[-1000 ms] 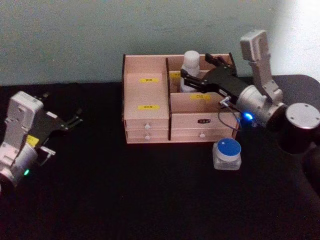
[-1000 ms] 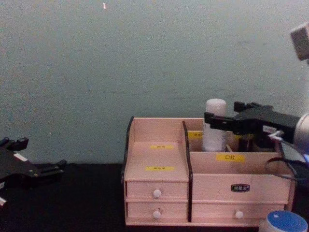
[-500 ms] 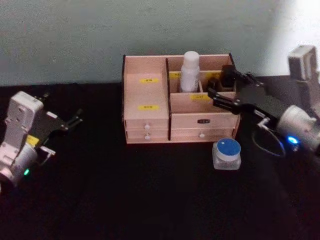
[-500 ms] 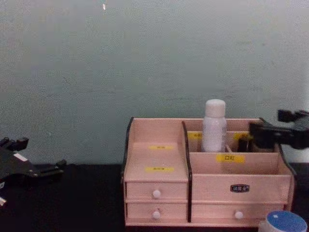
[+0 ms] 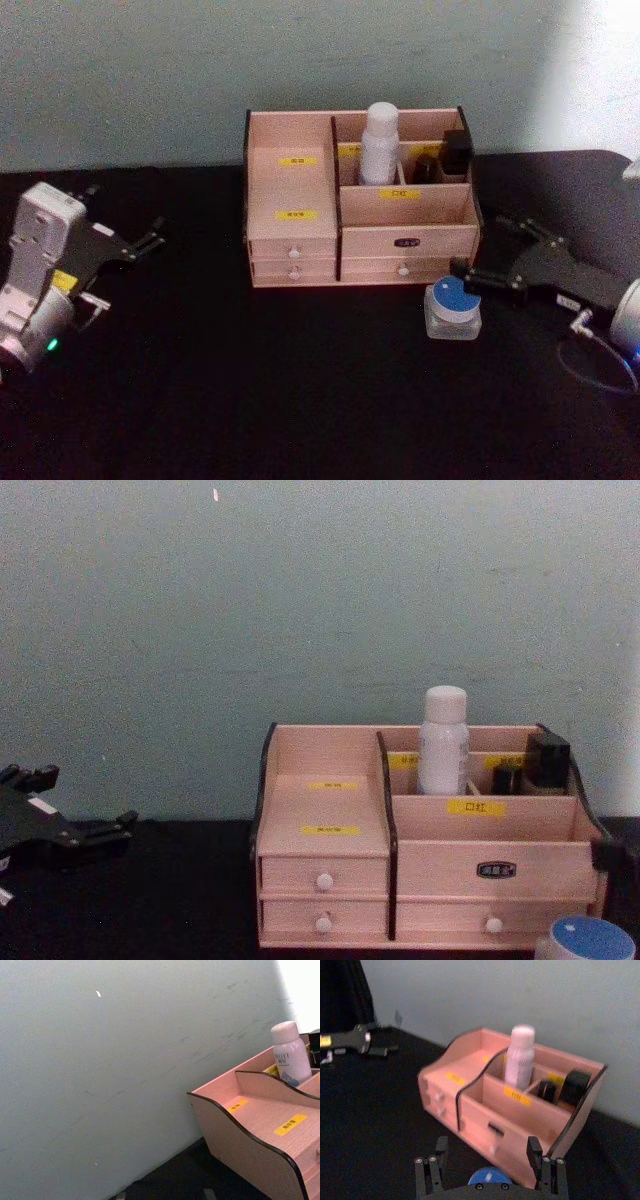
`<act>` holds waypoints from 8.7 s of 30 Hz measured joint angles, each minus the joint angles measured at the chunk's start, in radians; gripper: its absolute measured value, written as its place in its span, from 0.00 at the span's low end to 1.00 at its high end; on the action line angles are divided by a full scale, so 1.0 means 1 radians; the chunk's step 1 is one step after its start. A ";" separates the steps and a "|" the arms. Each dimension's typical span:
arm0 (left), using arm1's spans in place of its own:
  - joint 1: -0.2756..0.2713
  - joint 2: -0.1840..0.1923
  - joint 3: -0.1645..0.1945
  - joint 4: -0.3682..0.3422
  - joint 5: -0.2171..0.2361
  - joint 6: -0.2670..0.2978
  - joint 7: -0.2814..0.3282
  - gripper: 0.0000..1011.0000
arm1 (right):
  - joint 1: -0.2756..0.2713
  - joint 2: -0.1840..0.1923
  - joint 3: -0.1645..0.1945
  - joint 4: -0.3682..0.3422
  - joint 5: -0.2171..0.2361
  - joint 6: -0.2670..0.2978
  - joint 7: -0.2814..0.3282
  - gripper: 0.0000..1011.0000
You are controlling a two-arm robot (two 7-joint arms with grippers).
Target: Pick up the facial cleanser and watermelon frost from the table and place them into the tiered storage box.
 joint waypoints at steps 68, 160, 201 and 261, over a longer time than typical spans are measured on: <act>0.000 0.000 0.000 0.000 0.000 0.000 0.000 0.99 | 0.111 0.005 -0.165 0.169 -0.037 0.097 -0.047 0.99; 0.000 0.000 0.000 0.000 0.000 0.000 0.000 0.99 | 0.236 0.003 -0.233 0.141 0.006 0.058 0.046 0.70; 0.000 0.000 0.000 0.000 0.000 0.000 0.000 0.99 | 0.548 -0.232 -0.394 0.400 -0.054 0.048 0.083 0.70; 0.000 0.000 0.000 0.000 0.000 0.000 0.000 0.99 | 0.716 -0.397 -0.412 0.711 -0.108 0.075 0.092 0.70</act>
